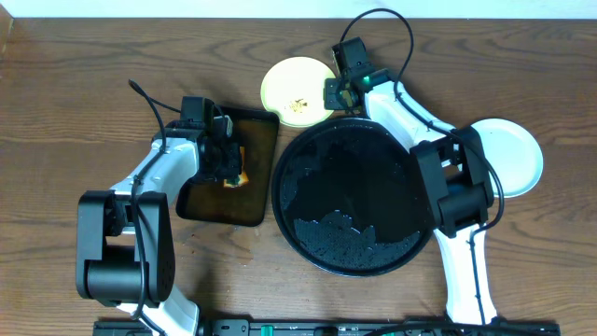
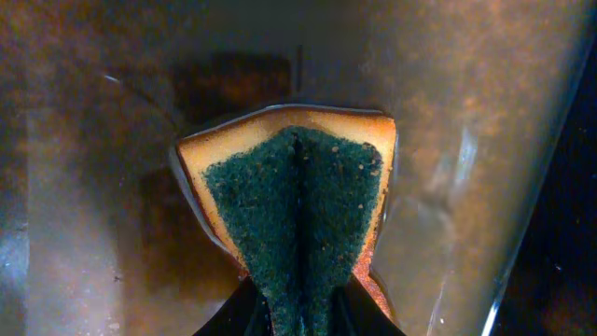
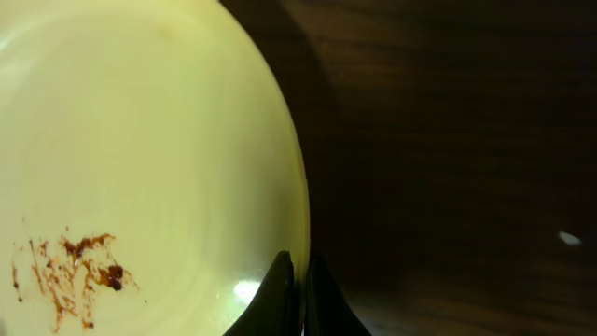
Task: Clean dirty plates on tray and stack at the side
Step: 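Drag the yellow plate onto the round black tray with the right gripper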
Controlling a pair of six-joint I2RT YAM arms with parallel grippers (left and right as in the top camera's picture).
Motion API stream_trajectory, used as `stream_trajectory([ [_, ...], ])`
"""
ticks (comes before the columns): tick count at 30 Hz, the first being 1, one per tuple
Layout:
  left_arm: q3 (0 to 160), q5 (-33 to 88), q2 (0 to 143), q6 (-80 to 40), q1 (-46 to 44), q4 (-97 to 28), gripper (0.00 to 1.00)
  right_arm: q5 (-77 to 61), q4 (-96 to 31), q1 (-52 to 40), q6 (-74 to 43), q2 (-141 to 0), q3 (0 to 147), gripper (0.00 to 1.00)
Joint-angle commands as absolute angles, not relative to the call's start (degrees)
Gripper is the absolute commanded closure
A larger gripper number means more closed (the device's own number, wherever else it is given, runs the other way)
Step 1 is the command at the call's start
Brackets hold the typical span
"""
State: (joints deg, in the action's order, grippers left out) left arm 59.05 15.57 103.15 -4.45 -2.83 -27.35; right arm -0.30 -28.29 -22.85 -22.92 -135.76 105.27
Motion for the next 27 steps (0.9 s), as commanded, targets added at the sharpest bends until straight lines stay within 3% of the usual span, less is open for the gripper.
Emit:
stream_trajectory([
  [1, 58.0, 15.9, 102.5, -4.1, -2.9, -28.2, 0.80, 0.4, -28.3, -22.3, -23.8, -131.2, 105.1, 0.99],
  [14, 58.0, 15.9, 102.5, -4.1, -2.9, -28.2, 0.80, 2.2, -29.3, -22.0, -24.8, -127.3, 105.1, 0.99],
  [27, 58.0, 15.9, 102.5, -4.1, -2.9, -28.2, 0.80, 3.9, -56.3, -21.7, -24.8, -120.5, 105.1, 0.99],
])
